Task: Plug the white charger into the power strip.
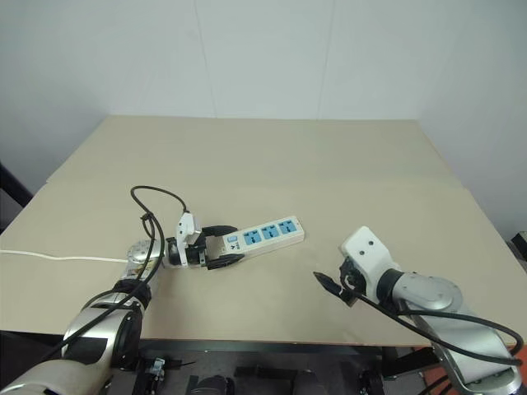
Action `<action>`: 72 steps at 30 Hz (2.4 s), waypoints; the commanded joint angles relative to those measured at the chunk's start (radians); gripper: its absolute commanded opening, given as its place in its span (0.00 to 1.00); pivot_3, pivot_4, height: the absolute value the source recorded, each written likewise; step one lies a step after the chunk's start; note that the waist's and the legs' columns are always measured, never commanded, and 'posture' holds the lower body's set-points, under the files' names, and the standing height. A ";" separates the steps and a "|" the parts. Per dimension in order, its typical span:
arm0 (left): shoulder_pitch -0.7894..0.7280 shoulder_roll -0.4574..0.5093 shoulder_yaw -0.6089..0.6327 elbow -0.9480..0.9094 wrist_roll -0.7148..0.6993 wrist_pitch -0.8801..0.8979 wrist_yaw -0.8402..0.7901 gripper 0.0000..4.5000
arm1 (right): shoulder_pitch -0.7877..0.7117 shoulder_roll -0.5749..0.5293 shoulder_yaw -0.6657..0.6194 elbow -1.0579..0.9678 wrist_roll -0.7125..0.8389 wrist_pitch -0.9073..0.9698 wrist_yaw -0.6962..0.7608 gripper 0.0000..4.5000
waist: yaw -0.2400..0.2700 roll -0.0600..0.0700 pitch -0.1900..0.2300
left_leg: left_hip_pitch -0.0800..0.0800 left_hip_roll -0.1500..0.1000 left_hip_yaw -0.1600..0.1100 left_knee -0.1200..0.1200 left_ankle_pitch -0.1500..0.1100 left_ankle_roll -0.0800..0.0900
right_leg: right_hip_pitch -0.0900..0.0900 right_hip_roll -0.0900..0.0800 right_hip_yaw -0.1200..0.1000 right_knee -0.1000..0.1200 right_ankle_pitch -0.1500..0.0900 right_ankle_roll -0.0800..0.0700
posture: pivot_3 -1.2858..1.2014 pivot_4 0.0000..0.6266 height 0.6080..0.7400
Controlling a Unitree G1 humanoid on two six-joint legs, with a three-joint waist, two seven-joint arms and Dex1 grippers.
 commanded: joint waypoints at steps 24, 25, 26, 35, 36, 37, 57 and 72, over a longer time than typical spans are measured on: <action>-0.045 -0.008 -0.045 0.006 0.049 0.038 -0.194 0.72 | -0.820 -0.333 0.420 0.327 0.073 0.625 0.217 1.00 | 0.005 0.001 0.000 | -0.002 0.000 -0.001 -0.002 0.000 -0.001 | -0.002 0.000 -0.002 -0.003 0.003 -0.005 | 0.52 0.24 1.00; -0.047 -0.008 -0.046 0.002 0.046 0.045 -0.209 0.72 | -0.874 -0.328 0.483 0.379 0.054 0.621 0.234 1.00 | 0.005 0.001 0.000 | -0.003 0.000 -0.001 -0.002 0.000 -0.001 | -0.004 -0.001 -0.002 -0.003 0.003 -0.005 | 0.52 0.24 1.00; -0.048 -0.010 -0.046 -0.001 0.043 0.052 -0.218 0.72 | -0.917 -0.323 0.534 0.422 0.038 0.616 0.250 1.00 | 0.005 0.001 0.000 | -0.005 0.000 -0.001 -0.001 0.000 -0.001 | -0.005 -0.001 -0.003 -0.003 0.003 -0.005 | 0.52 0.24 1.00; -0.042 -0.010 -0.075 -0.024 0.033 0.056 -0.234 0.72 | -1.033 -0.275 0.786 0.624 -0.036 0.561 0.396 1.00 | 0.009 0.001 0.000 | -0.019 0.000 -0.002 0.005 0.001 -0.001 | -0.019 -0.001 -0.003 0.004 0.004 -0.006 | 0.52 0.24 1.00; -0.039 -0.011 -0.076 -0.025 0.034 0.053 -0.234 0.72 | -1.033 -0.267 0.797 0.639 -0.045 0.559 0.399 1.00 | 0.009 0.001 0.000 | -0.019 0.000 -0.002 0.005 0.001 -0.001 | -0.019 -0.001 -0.003 0.004 0.004 -0.006 | 0.52 0.24 1.00; -0.037 -0.013 -0.076 -0.025 0.035 0.050 -0.234 0.72 | -1.033 -0.258 0.804 0.658 -0.054 0.558 0.400 1.00 | 0.008 0.001 0.000 | -0.018 0.000 -0.002 0.005 0.001 -0.001 | -0.018 -0.001 -0.003 0.004 0.004 -0.006 | 0.52 0.24 1.00; 0.029 -0.030 -0.066 -0.069 0.027 0.044 -0.226 0.72 | -1.023 -0.164 0.821 0.919 -0.188 0.495 0.477 1.00 | 0.012 0.003 -0.002 | -0.018 0.000 -0.002 0.008 0.001 -0.001 | -0.018 -0.001 -0.004 0.005 0.004 -0.006 | 0.52 0.24 1.00; 0.051 -0.028 -0.071 -0.087 0.029 0.037 -0.214 0.72 | -0.972 -0.162 0.823 0.891 -0.231 0.484 0.497 0.25 | 0.011 0.006 -0.004 | -0.017 0.000 -0.002 0.008 0.001 -0.001 | -0.016 -0.001 -0.004 0.006 0.004 -0.006 | 0.52 0.24 1.00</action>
